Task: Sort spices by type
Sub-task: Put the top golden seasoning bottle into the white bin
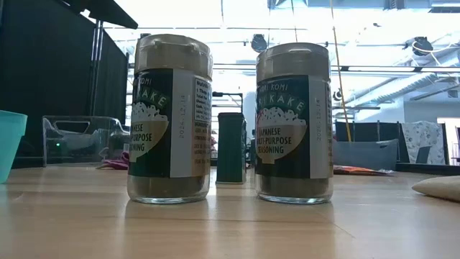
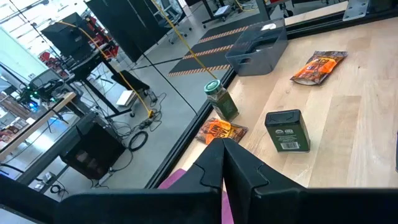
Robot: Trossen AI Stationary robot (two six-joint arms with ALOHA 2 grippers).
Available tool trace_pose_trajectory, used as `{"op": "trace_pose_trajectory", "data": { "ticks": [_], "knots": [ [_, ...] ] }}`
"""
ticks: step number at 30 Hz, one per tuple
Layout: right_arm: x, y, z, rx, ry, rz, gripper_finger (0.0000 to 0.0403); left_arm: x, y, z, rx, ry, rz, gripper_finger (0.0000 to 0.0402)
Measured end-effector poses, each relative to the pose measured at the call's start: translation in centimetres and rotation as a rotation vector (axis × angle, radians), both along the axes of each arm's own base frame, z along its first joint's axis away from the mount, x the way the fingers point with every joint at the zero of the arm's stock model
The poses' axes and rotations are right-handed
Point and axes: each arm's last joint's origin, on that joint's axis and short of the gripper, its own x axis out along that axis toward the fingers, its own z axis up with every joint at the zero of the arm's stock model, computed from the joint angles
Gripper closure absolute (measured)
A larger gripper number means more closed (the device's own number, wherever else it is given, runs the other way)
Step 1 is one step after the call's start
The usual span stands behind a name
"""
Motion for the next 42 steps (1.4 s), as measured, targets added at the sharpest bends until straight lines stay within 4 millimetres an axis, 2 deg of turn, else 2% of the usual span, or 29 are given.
{"op": "trace_pose_trajectory", "data": {
  "ticks": [42],
  "knots": [
    [0.01,0.03,-0.01,0.001,0.001,0.007,0.0132,0.00,0.00,0.01,0.000,0.000,0.000,0.0391]
  ]
}}
